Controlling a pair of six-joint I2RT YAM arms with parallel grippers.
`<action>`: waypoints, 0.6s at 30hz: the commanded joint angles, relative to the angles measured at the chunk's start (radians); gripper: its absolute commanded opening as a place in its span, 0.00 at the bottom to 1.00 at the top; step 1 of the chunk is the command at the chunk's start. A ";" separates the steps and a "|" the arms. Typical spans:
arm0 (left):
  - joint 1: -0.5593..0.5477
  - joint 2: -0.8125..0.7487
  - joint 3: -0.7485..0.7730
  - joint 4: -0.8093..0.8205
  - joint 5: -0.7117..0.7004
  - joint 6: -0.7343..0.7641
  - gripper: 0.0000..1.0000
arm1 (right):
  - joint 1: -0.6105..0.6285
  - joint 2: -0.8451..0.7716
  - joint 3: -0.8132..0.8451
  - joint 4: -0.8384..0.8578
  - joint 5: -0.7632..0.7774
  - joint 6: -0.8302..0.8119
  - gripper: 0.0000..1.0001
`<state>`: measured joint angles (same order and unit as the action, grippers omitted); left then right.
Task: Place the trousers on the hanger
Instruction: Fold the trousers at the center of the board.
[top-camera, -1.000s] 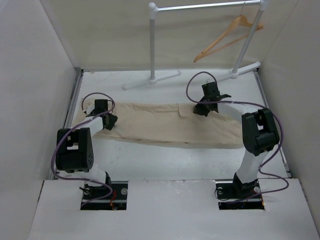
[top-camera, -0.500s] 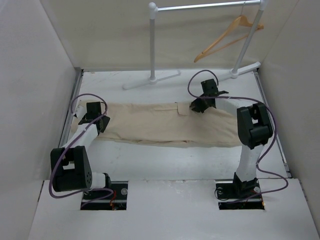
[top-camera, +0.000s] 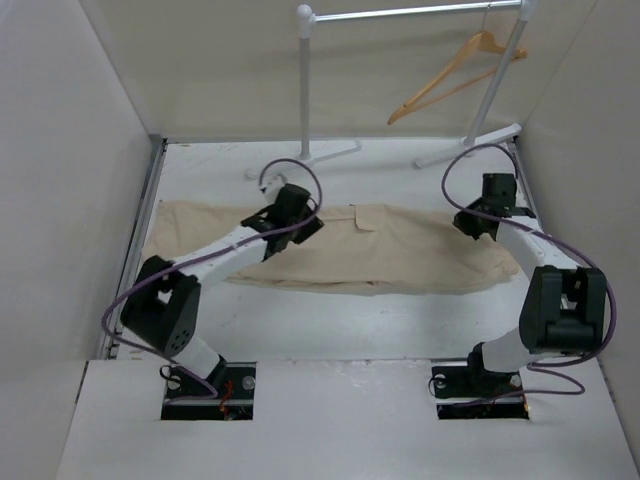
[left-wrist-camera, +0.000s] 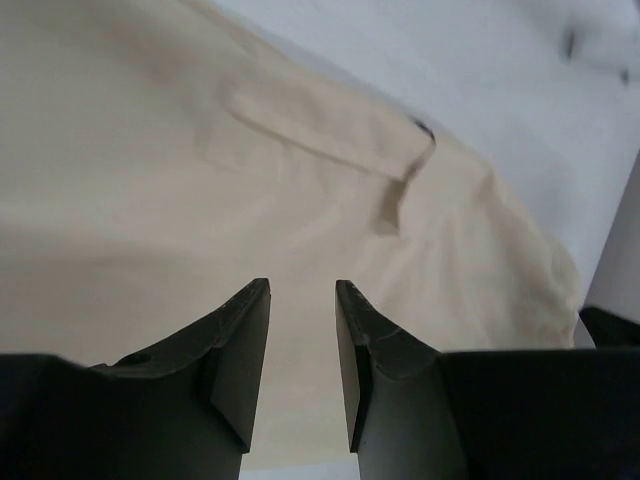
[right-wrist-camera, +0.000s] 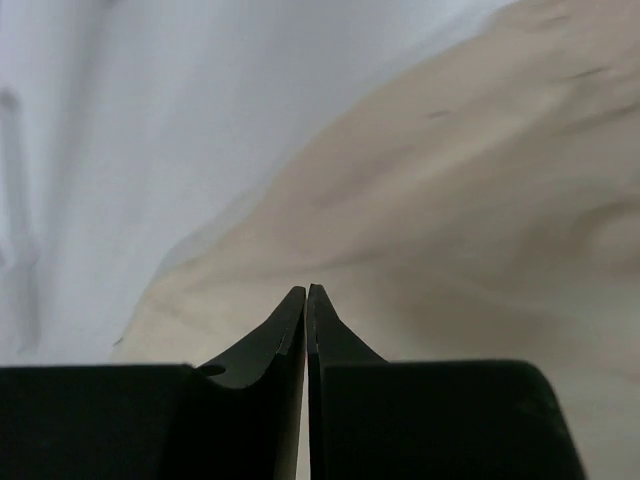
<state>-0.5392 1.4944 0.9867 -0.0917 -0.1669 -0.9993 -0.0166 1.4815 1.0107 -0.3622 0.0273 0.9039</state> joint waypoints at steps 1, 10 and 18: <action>-0.127 0.125 0.088 0.078 0.061 -0.033 0.30 | -0.070 0.028 -0.052 -0.026 0.052 -0.109 0.09; -0.173 0.224 -0.057 0.078 0.064 -0.068 0.27 | -0.107 0.168 -0.003 -0.034 0.103 -0.105 0.09; -0.149 0.046 -0.112 0.073 0.093 -0.067 0.33 | -0.127 -0.091 -0.049 -0.038 0.098 -0.131 0.49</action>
<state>-0.6846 1.6386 0.8692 -0.0170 -0.0814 -1.0622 -0.1310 1.5570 0.9638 -0.4133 0.0982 0.7979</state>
